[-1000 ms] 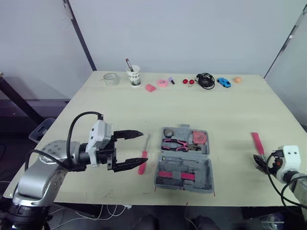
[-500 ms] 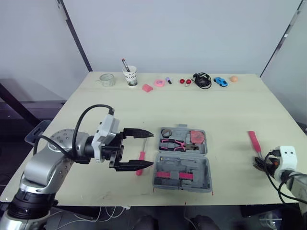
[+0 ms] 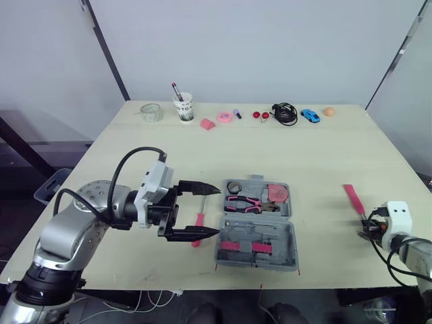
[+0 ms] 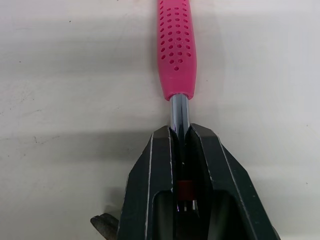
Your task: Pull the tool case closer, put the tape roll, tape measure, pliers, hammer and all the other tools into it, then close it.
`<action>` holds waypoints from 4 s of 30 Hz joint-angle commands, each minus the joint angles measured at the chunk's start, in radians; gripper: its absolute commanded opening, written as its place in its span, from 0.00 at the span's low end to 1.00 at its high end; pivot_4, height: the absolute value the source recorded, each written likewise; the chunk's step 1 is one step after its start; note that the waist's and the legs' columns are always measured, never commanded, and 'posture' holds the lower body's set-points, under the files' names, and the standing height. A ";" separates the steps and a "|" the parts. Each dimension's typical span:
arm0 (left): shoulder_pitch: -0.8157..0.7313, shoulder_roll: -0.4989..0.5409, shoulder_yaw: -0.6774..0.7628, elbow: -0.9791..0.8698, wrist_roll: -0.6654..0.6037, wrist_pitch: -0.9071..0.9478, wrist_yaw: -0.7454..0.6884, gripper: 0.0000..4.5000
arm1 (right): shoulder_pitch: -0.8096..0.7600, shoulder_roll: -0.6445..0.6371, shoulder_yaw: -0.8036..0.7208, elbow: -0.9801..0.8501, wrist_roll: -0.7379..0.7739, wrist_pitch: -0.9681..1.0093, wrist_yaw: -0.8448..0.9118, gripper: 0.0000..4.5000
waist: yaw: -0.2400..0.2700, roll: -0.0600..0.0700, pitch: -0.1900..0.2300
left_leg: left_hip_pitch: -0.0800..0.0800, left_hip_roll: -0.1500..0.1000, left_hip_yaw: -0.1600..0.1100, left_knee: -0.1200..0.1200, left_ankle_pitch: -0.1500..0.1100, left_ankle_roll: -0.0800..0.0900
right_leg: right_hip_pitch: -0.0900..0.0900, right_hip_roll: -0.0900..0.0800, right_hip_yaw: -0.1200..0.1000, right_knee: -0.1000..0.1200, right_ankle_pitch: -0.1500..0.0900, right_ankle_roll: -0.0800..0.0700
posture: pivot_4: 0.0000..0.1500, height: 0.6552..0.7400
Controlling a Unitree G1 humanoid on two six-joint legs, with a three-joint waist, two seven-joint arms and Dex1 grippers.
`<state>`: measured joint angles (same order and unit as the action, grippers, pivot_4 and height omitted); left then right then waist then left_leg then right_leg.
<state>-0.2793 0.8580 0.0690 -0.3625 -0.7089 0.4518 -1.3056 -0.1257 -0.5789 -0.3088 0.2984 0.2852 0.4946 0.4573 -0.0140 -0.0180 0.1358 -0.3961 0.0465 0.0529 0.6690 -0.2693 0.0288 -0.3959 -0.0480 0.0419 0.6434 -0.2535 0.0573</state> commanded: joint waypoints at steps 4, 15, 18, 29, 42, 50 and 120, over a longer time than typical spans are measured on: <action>-0.007 0.000 0.015 0.002 0.002 -0.027 -0.015 1.00 | 0.038 -0.044 -0.030 -0.167 0.011 -0.047 0.044 0.02 | 0.001 0.004 0.002 | -0.001 0.000 0.000 0.000 0.000 0.000 | 0.000 0.000 0.000 0.000 0.000 0.001 | 1.00 1.00; 0.003 0.007 0.016 0.113 0.047 -0.118 -0.099 1.00 | 0.046 -0.299 0.126 -0.597 0.105 0.120 0.365 0.02 | 0.000 0.007 0.006 | -0.001 0.000 -0.002 0.000 0.000 0.000 | -0.001 0.001 -0.001 0.000 0.002 0.004 | 1.00 1.00; 0.001 0.006 0.019 0.161 0.067 -0.156 -0.131 1.00 | -0.038 -0.330 0.211 -0.658 0.122 0.167 0.417 0.02 | 0.001 0.005 0.008 | -0.001 0.000 -0.002 0.000 0.000 0.000 | -0.001 0.001 -0.001 0.000 0.002 0.004 | 1.00 1.00; 0.052 0.068 0.055 0.266 0.104 -0.251 -0.255 1.00 | -0.362 -0.294 0.622 -0.761 0.050 0.335 0.518 0.02 | 0.002 -0.002 0.013 | -0.003 0.001 -0.004 0.000 0.000 0.000 | -0.003 0.000 -0.002 0.000 0.000 0.000 | 1.00 1.00; 0.069 0.143 0.019 0.381 0.182 -0.395 -0.309 1.00 | -0.500 -0.207 0.893 -0.694 -0.120 0.369 0.512 0.02 | 0.003 -0.002 0.013 | -0.003 0.001 -0.004 0.000 0.000 0.000 | -0.004 0.000 -0.002 0.000 0.000 0.000 | 1.00 1.00; 0.039 0.144 -0.031 0.396 0.188 -0.420 -0.309 1.00 | -0.506 -0.186 0.969 -0.678 -0.200 0.383 0.519 0.02 | 0.003 -0.002 0.013 | -0.005 0.001 -0.002 0.000 0.000 0.000 | -0.006 0.000 -0.002 0.002 0.000 0.000 | 1.00 1.00; 0.310 -0.019 0.198 0.306 0.167 -0.345 0.018 1.00 | 0.050 0.045 0.251 -0.574 0.081 -0.191 0.396 0.01 | 0.005 -0.005 0.012 | -0.003 0.002 -0.002 0.000 0.000 0.000 | -0.005 -0.001 -0.001 0.004 0.002 0.004 | 1.00 1.00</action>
<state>0.0205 0.8454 0.2272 -0.0572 -0.5404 0.1218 -1.3175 -0.0904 -0.5197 0.0100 -0.2352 0.3335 0.3376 0.8622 -0.0087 -0.0227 0.1478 -0.3990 0.0480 0.0506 0.6693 -0.2692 0.0286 -0.4011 -0.0485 0.0406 0.6478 -0.2514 0.0608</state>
